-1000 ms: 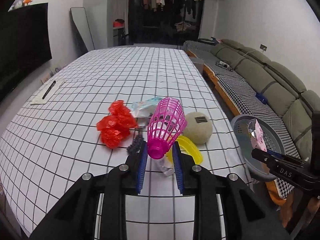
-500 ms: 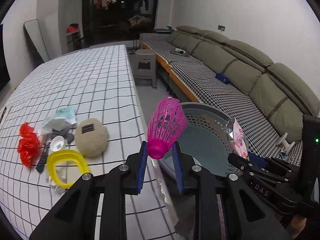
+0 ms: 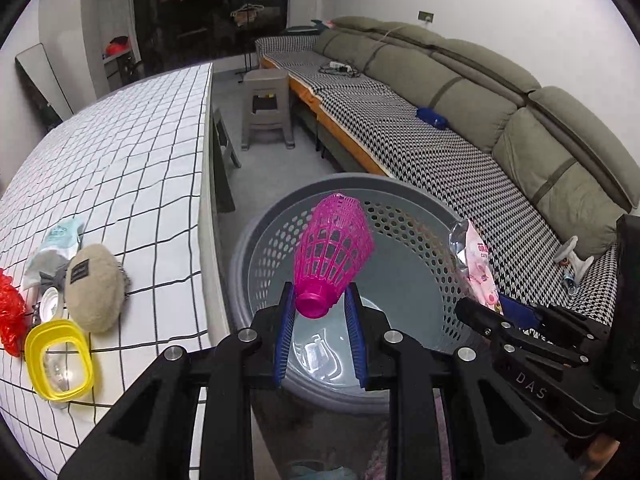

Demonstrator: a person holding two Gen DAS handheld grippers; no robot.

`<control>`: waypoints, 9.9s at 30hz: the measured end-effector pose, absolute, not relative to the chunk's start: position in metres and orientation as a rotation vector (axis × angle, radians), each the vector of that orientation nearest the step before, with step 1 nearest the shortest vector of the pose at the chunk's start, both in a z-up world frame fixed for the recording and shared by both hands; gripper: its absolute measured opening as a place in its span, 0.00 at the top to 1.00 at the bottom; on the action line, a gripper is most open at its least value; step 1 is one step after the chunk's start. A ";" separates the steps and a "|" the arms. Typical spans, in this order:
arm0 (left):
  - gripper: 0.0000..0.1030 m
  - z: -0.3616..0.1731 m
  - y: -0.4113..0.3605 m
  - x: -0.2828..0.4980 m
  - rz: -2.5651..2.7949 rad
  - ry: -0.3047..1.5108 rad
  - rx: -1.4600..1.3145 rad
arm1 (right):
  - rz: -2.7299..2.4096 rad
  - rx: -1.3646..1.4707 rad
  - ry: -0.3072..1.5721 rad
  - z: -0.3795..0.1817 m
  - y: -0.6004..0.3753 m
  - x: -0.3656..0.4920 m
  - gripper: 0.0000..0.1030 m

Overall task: Collect trash
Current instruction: 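Carry the snack bag and shuttlecock in both tools over the gray basket, then open both tools to drop the snack bag and shuttlecock into the basket, then move both open tools back from the basket to the trash pile, then grasp the yellow plastic ring with the right tool, then grasp the crumpled white paper with the left tool while the right tool holds the yellow ring, then carry the crumpled paper and yellow ring in both tools over the basket, then open both tools to drop the paper and yellow ring into the basket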

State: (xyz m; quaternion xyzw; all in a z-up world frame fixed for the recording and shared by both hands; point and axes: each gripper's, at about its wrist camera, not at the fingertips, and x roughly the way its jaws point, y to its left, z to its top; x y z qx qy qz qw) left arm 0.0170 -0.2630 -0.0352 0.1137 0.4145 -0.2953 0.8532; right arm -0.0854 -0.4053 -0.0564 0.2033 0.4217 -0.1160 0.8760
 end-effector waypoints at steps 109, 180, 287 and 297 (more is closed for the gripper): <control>0.08 -0.010 -0.032 0.008 -0.189 0.777 0.040 | -0.012 0.256 0.804 -0.012 -0.251 -0.045 0.32; 0.08 -0.035 0.061 0.038 -0.085 0.829 -0.047 | 0.334 0.211 0.918 -0.021 -0.122 0.032 0.36; 0.73 -0.064 -0.280 0.058 -0.568 0.959 0.274 | -0.217 0.441 0.834 -0.063 -0.412 -0.058 0.35; 0.41 -0.058 -0.277 0.060 -0.546 0.945 0.259 | -0.217 0.452 0.799 -0.059 -0.416 -0.061 0.27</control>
